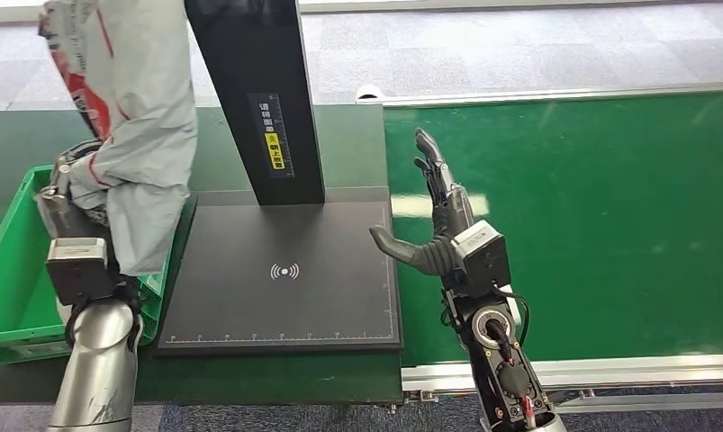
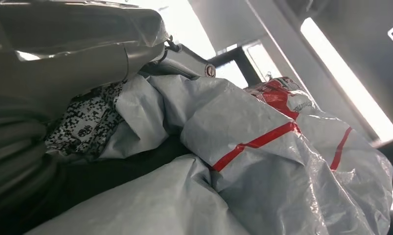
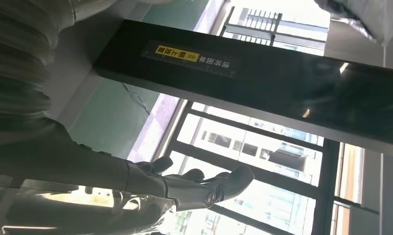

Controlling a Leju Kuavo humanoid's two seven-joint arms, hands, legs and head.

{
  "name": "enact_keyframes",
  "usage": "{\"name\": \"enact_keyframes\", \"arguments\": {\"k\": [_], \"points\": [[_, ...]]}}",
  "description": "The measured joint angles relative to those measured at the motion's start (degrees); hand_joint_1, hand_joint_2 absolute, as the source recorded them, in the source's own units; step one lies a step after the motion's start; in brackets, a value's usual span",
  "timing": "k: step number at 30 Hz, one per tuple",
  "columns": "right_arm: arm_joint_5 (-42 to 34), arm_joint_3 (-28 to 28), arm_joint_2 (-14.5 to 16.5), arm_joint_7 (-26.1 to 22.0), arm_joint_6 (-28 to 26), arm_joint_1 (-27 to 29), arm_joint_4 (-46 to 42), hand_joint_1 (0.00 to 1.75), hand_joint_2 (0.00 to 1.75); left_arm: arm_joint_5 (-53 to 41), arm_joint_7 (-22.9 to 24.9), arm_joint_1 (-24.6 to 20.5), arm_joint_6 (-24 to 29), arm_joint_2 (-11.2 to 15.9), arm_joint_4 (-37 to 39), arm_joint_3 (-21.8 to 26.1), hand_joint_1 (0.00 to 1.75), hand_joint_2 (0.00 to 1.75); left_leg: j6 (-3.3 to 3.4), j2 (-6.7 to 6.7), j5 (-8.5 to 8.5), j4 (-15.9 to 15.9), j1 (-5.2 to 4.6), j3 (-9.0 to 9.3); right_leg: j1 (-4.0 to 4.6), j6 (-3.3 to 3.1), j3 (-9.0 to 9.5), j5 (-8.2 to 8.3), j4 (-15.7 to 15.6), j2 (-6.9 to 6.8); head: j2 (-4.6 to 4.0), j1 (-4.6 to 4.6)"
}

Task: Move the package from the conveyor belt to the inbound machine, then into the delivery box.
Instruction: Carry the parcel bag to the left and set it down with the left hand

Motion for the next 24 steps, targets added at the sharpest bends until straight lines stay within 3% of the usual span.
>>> {"name": "enact_keyframes", "arguments": {"k": [6,12,17,24], "points": [[0.1,-0.2,-0.2,0.0,-0.5,2.3,-3.1,0.0,1.75,-6.5,3.0,-1.0,2.0,6.8,8.2,12.0,1.75,1.75,-0.07,0.04,0.05,0.0,0.04,0.08,0.08,-0.04,0.0,0.03,0.0,0.01,0.0,-0.01],[0.1,0.0,-0.1,0.3,-0.5,3.4,-5.1,0.0,1.75,-19.7,8.1,-7.4,5.9,14.0,31.6,16.5,1.75,1.75,-0.11,0.3,0.08,0.0,0.08,0.09,0.11,-0.2,-0.06,0.14,0.0,0.25,0.0,-0.01],[0.1,0.2,0.0,0.3,-0.5,3.7,-5.5,0.0,1.75,-22.0,9.8,-10.1,6.7,16.4,42.5,16.9,1.75,1.75,-0.11,0.3,0.08,0.0,0.07,0.03,0.1,-0.2,-0.07,0.14,0.0,0.27,0.0,0.03],[0.1,0.3,0.1,0.3,-0.5,3.8,-5.7,0.0,1.75,-23.2,12.5,-12.7,5.7,17.8,48.7,16.9,1.75,1.75,-0.13,0.17,0.06,0.0,0.06,0.08,0.09,-0.2,-0.04,0.14,0.0,0.23,0.0,0.0]]}}
